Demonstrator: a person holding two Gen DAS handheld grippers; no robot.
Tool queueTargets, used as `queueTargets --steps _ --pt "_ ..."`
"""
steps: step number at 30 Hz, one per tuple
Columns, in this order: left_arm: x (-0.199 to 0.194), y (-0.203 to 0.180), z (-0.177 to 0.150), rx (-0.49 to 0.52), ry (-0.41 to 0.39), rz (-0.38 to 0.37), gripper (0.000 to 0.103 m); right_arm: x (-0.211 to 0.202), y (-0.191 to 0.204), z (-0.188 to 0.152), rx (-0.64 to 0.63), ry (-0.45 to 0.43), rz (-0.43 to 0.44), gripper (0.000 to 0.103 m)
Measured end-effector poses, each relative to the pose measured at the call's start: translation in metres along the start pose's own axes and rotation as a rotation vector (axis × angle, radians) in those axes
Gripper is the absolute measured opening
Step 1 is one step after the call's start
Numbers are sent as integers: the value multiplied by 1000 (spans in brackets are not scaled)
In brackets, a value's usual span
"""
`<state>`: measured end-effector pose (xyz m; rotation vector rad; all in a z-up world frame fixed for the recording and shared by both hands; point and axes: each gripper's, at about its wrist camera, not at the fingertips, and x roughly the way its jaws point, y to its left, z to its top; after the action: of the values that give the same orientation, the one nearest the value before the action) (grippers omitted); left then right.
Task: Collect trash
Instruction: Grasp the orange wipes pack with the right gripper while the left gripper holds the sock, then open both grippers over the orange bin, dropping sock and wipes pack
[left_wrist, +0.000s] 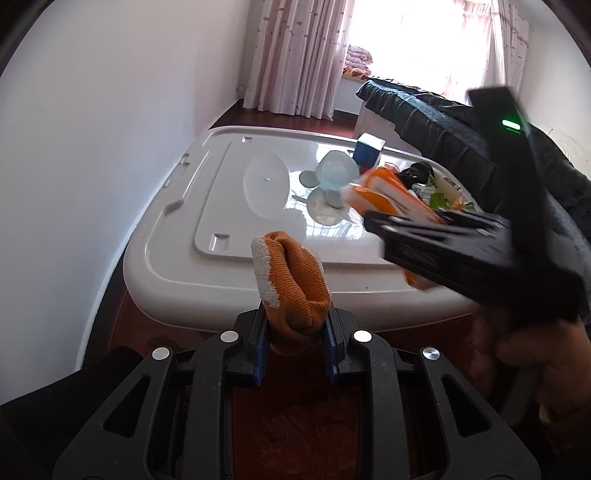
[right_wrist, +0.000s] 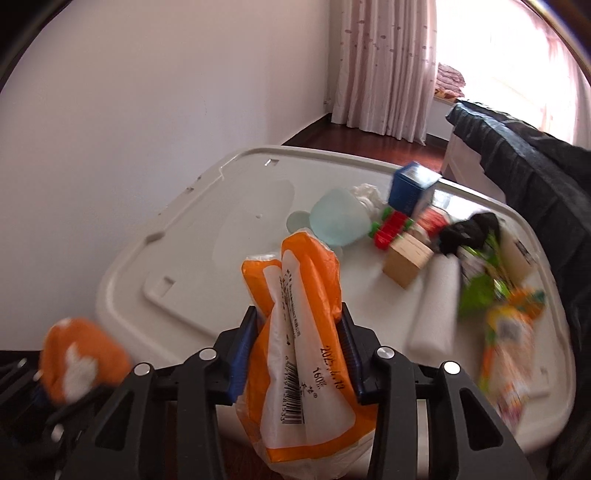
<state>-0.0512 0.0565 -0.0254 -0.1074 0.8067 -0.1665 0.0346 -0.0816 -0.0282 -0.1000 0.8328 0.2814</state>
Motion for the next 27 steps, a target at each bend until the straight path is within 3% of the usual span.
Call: queueTargets --steps 5,12,13,15,16,17,20,27 --pt "-16 -12 -18 40 40 -33 23 -64 -13 -59 47 68 -30 42" --pt "-16 -27 -64 42 171 -68 26 -91 -22 -143 103 222 -43 46" --pt "-15 -29 -69 39 188 -69 31 -91 -23 -150 103 231 -54 54" --pt "-13 -30 -78 17 222 -83 62 -90 -23 -161 111 255 -67 67" --pt "-14 -31 -81 5 226 -68 70 -90 -24 -164 123 257 -79 77" --pt "-15 -32 -81 -8 226 -36 79 -90 -25 -165 135 257 -88 82" --pt "-23 -32 -78 -12 178 -11 80 -95 -34 -163 159 220 -109 89" --pt "-46 -37 -58 13 41 6 86 -118 -49 -143 182 98 -161 92"
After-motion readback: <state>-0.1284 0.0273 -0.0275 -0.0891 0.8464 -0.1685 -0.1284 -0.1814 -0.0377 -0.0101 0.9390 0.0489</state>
